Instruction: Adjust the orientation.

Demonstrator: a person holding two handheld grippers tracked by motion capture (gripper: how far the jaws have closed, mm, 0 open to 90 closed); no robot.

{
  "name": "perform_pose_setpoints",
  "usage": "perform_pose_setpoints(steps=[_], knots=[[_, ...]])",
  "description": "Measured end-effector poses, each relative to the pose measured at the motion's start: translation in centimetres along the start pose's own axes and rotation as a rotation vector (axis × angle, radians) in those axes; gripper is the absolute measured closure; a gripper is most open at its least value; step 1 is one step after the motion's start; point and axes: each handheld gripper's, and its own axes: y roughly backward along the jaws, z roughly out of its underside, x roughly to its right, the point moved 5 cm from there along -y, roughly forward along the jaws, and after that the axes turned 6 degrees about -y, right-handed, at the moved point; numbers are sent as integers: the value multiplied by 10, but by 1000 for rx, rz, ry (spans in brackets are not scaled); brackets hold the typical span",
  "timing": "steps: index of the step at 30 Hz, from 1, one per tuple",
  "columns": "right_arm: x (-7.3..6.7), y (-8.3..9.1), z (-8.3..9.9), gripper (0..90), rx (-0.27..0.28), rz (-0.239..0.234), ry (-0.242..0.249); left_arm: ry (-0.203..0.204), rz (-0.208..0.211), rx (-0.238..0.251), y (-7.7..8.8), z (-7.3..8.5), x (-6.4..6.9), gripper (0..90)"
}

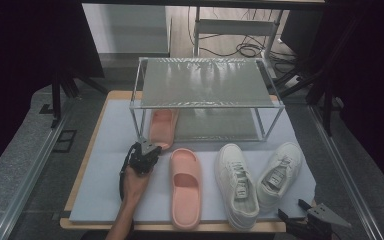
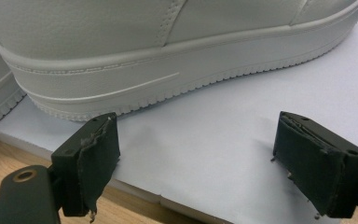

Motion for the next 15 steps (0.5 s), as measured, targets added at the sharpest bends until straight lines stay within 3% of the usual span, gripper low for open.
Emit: perform_pose_setpoints(steps=[15], knots=[[0,0,0,141,1,-4,-2,42,0,-6,-23,-12,-9,899]])
